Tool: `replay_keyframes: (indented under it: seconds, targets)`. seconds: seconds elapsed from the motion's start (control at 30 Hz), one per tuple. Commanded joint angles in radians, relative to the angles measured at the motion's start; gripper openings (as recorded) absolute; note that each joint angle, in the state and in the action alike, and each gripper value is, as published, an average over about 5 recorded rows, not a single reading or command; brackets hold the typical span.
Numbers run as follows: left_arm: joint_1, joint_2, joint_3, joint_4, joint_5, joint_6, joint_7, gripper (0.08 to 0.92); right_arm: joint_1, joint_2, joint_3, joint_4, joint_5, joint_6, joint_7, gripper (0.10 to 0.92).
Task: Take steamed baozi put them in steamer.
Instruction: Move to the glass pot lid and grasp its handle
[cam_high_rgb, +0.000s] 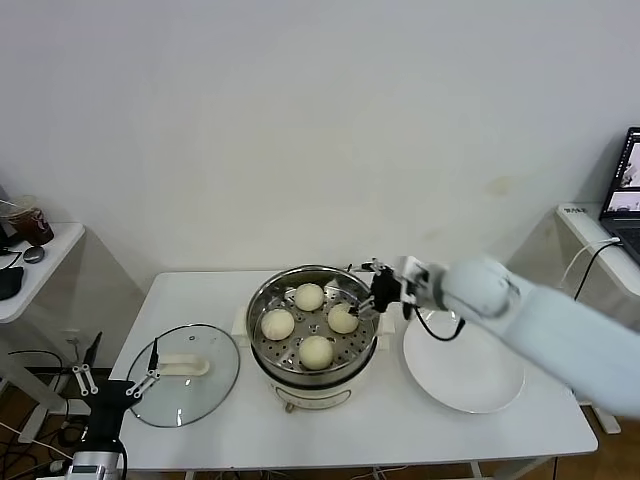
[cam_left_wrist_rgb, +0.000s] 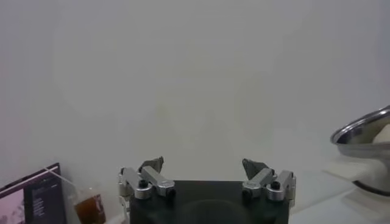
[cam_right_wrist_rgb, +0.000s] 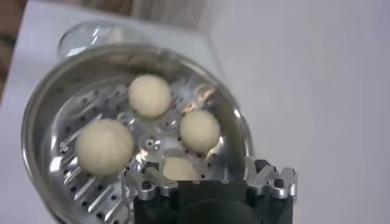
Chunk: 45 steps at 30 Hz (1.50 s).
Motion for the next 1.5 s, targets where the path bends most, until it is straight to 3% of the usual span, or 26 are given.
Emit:
replay_keyframes:
  seconds: [0.03, 0.33, 0.5, 0.6, 0.73, 0.9, 1.13, 1.5]
  targets:
    - [0.004, -0.007, 0.03, -0.006, 0.002, -0.013, -0.004, 0.823, -1.029, 0.204, 0.867, 0.094, -0.342, 0.514, 0.162, 0.823]
    - [-0.011, 0.01, 0.065, -0.012, 0.053, 0.056, -0.047, 0.823, -1.245, 0.67, 1.213, 0.075, -0.588, 0.844, 0.082, 0.823]
    - [-0.04, 0.042, 0.058, 0.017, 0.229, 0.11, -0.11, 0.823, -1.321, 0.827, 1.341, 0.142, -0.513, 0.87, 0.082, 0.823]
    - [-0.059, 0.068, 0.026, 0.092, 0.466, 0.145, -0.151, 0.823, -1.375, 0.855, 1.376, 0.184, -0.446, 0.84, 0.117, 0.823]
    - [-0.041, 0.147, -0.007, 0.199, 0.846, 0.19, -0.131, 0.823, -1.438, 0.881, 1.417, 0.22, -0.407, 0.792, 0.172, 0.823]
    - [-0.03, 0.231, 0.008, 0.263, 1.087, 0.182, -0.134, 0.823, -1.457, 0.894, 1.467, 0.225, -0.393, 0.77, 0.209, 0.823]
    - [-0.062, 0.288, 0.115, 0.306, 1.225, 0.15, -0.1, 0.823, -1.446, 0.895, 1.477, 0.181, -0.419, 0.725, 0.254, 0.823]
    - [-0.197, 0.282, 0.183, 0.382, 1.236, 0.156, -0.094, 0.823, -1.443, 0.898, 1.438, 0.178, -0.432, 0.697, 0.264, 0.823]
